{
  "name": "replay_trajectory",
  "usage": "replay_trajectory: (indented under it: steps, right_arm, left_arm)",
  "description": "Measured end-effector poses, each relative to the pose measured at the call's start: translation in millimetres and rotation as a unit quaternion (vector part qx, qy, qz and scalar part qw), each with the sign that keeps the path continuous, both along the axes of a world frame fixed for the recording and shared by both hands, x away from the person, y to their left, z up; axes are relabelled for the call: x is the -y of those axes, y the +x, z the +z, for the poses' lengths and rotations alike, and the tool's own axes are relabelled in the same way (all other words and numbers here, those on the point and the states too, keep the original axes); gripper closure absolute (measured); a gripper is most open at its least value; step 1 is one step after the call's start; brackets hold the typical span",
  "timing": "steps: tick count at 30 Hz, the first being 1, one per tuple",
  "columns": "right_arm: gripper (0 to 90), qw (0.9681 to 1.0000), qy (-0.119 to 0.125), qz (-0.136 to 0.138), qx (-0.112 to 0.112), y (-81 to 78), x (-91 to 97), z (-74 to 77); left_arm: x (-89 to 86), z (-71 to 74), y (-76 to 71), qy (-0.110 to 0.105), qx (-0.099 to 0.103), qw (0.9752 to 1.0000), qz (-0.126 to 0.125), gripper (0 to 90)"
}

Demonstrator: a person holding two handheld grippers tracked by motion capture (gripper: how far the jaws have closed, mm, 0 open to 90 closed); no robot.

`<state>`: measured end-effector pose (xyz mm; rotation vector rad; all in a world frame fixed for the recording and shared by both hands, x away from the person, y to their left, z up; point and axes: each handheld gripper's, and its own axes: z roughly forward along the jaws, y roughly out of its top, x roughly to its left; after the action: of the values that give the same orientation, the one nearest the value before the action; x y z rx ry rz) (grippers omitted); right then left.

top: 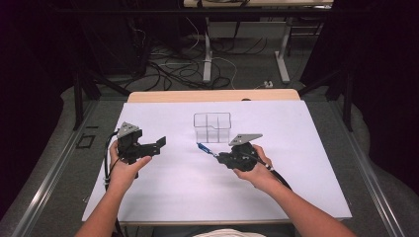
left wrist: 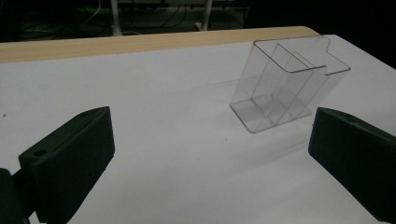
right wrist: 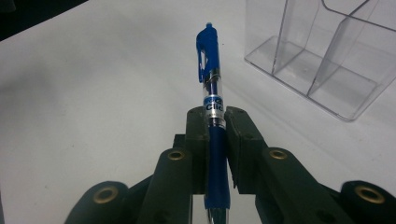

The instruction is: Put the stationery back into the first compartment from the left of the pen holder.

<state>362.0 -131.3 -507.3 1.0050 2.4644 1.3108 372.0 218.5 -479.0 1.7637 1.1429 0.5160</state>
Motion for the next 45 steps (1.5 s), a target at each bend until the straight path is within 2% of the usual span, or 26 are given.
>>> replay_trajectory:
  steps: [4,7,8,9,10,11,12,13,16,18,19,22,24,27,28,29,30,31,32,36,37,38,40,43,45]
  right_arm:
    - [79.9,1.0000,0.003,-0.002,0.000,0.8,1.9,-0.7]
    - [79.9,1.0000,0.000,-0.003,-0.005,1.3,1.8,0.8]
    - [79.9,1.0000,0.006,-0.002,0.000,2.1,1.1,0.5]
    - [79.9,0.9999,-0.008,0.002,-0.010,2.2,1.9,3.4]
    - [79.9,1.0000,-0.003,0.001,-0.004,3.2,1.3,3.7]
    - [79.9,1.0000,0.000,0.002,-0.008,4.0,1.2,4.9]
    - [79.9,0.9999,-0.005,0.005,-0.015,4.7,1.7,7.4]
    - [79.9,0.9999,-0.006,0.005,-0.011,5.9,1.7,8.3]
    - [79.9,0.9996,-0.011,0.013,-0.021,10.2,2.6,13.0]
    - [79.9,0.9989,-0.024,0.024,-0.031,14.0,4.4,16.6]
    - [79.9,0.9990,-0.021,0.023,-0.032,15.4,4.5,17.1]
    - [79.9,0.9985,-0.021,0.028,-0.043,19.4,5.9,20.0]
    - [79.9,0.9975,-0.031,0.033,-0.055,21.0,7.7,24.2]
    - [79.9,0.9979,-0.026,0.033,-0.049,23.4,7.9,27.0]
    - [79.9,0.9981,-0.021,0.029,-0.050,23.6,7.7,27.8]
    - [79.9,0.9974,-0.028,0.031,-0.059,23.9,8.0,30.0]
    - [79.9,0.9975,-0.028,0.029,-0.058,24.5,8.0,30.5]
    - [80.0,0.9975,-0.024,0.030,-0.060,25.1,7.8,31.0]
    - [79.9,0.9973,-0.027,0.030,-0.061,25.4,7.9,32.0]
    - [79.9,0.9966,-0.026,0.033,-0.071,25.3,6.9,33.7]
    - [79.9,0.9964,-0.026,0.034,-0.073,25.5,6.7,33.8]
    - [79.9,0.9961,-0.029,0.036,-0.075,25.6,6.9,34.5]
    - [79.9,0.9961,-0.026,0.034,-0.078,25.8,7.1,35.2]
    - [79.9,0.9957,-0.026,0.035,-0.082,26.5,7.4,35.8]
    - [79.9,0.9957,-0.024,0.032,-0.084,26.6,7.2,36.1]
  left_arm:
    - [8.7,0.0,-1.9,0.027,0.005,0.9995,-0.011,3.3]
    - [15.6,-1.4,-3.3,0.052,0.010,0.9983,-0.025,5.5]
    - [17.2,-1.3,-3.9,0.059,0.009,0.9977,-0.031,6.2]
    - [19.2,-1.8,-4.2,0.064,0.014,0.9972,-0.034,7.5]
    - [21.2,-1.6,-5.0,0.066,0.016,0.9970,-0.037,8.8]
    - [22.3,-1.1,-5.6,0.072,0.018,0.9962,-0.044,10.0]
    - [24.2,-1.1,-6.7,0.076,0.021,0.9958,-0.046,11.3]
    - [25.7,-1.2,-7.2,0.079,0.025,0.9954,-0.049,12.6]
    - [29.8,-1.2,-8.7,0.081,0.029,0.9945,-0.060,15.2]
    - [32.9,-1.4,-9.4,0.086,0.032,0.9935,-0.066,15.3]
    - [34.7,-1.4,-9.9,0.089,0.032,0.9931,-0.070,15.4]
    - [40.3,-1.2,-11.5,0.100,0.041,0.9907,-0.082,15.9]
    - [45.0,-0.8,-12.6,0.107,0.047,0.9889,-0.091,16.2]
    - [53.9,-0.4,-15.7,0.131,0.062,0.9836,-0.107,18.6]
    - [57.3,-0.1,-16.8,0.138,0.064,0.9816,-0.115,19.6]
    - [61.9,-1.4,-17.8,0.140,0.073,0.9806,-0.117,20.3]
    - [64.7,-0.4,-18.8,0.152,0.075,0.9772,-0.127,21.0]
    - [68.6,-0.9,-19.7,0.161,0.086,0.9747,-0.129,22.0]
    - [72.1,-0.5,-21.3,0.169,0.087,0.9721,-0.138,23.8]
    - [85.5,-2.3,-25.4,0.188,0.105,0.9643,-0.154,28.4]
    - [87.7,-2.0,-25.8,0.198,0.107,0.9609,-0.161,29.9]
    - [89.4,-2.2,-26.3,0.204,0.110,0.9591,-0.163,31.0]
    - [93.9,-2.9,-27.7,0.220,0.119,0.9532,-0.170,32.1]
    - [99.1,-3.5,-29.8,0.244,0.135,0.9428,-0.183,34.2]
    - [101.9,-3.8,-30.9,0.259,0.148,0.9347,-0.194,36.4]
